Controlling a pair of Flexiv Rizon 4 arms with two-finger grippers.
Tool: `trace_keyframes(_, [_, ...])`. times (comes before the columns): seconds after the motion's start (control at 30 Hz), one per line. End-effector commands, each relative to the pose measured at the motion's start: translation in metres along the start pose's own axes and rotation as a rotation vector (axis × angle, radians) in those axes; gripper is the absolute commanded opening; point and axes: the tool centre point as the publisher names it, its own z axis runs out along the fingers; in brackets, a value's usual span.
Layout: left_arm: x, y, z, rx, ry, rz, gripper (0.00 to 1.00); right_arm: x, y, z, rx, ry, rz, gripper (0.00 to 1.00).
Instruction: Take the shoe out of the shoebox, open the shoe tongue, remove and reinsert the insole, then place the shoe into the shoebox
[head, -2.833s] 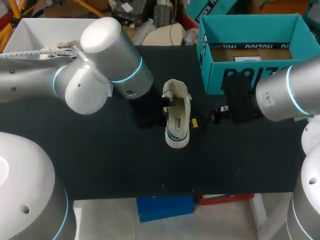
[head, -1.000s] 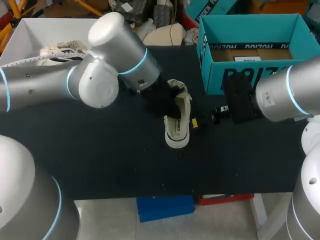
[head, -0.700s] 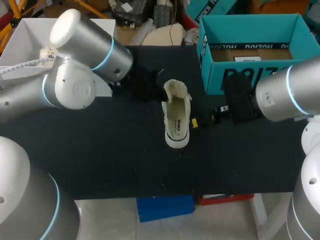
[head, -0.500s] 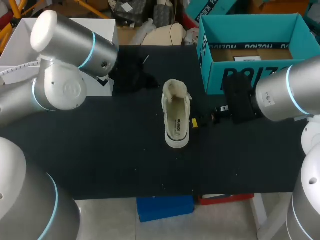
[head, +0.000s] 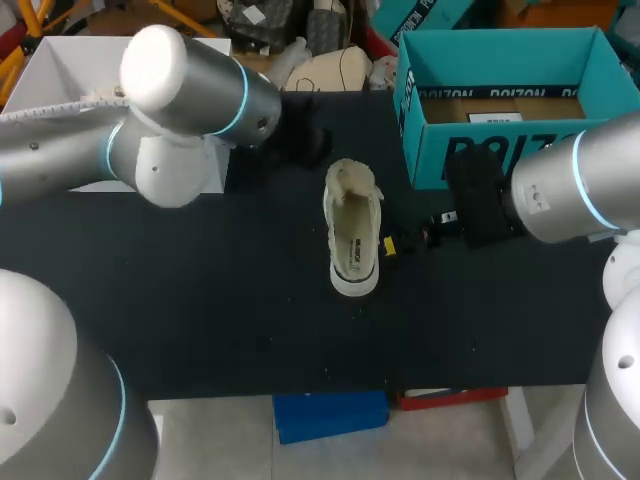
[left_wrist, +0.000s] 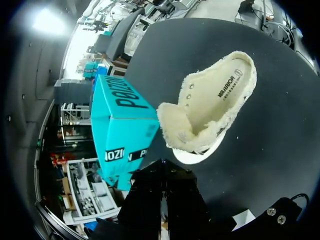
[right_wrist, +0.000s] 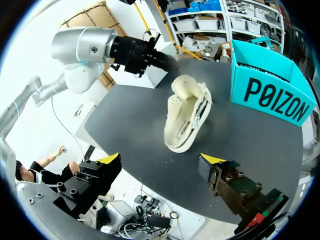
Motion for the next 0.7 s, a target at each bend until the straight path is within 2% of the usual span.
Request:
trace_keyframes(0.03, [-0.018,0.001,0.044,-0.033,0.069,-0.009,0.0,0.001,0.0,0.001,0.001,-0.002,0.001,1.0])
trace_keyframes(0.2, [-0.015,-0.009,0.058,0.049,0.111,-0.012,0.0,0.001,0.0,0.001,0.001,-0.002,0.001,1.0])
trace_keyframes(0.27, [-0.013,-0.019,0.057,0.095,0.12,-0.04,0.0,0.001,0.0,0.001,0.001,-0.002,0.001,1.0])
trace_keyframes(0.37, [-0.006,-0.033,0.049,0.119,0.15,-0.023,0.0,0.001,0.0,0.001,0.001,-0.002,0.001,1.0])
trace_keyframes(0.47, [0.006,-0.04,0.042,0.134,0.194,0.01,0.0,0.001,0.0,0.001,0.001,-0.002,0.001,1.0])
trace_keyframes(0.6, [0.034,-0.056,0.035,0.157,0.245,0.037,0.0,0.001,0.0,0.001,0.001,-0.002,0.001,1.0])
trace_keyframes(0.7, [0.056,-0.061,0.037,0.173,0.27,0.03,0.0,0.001,0.0,0.001,0.001,-0.002,0.001,1.0])
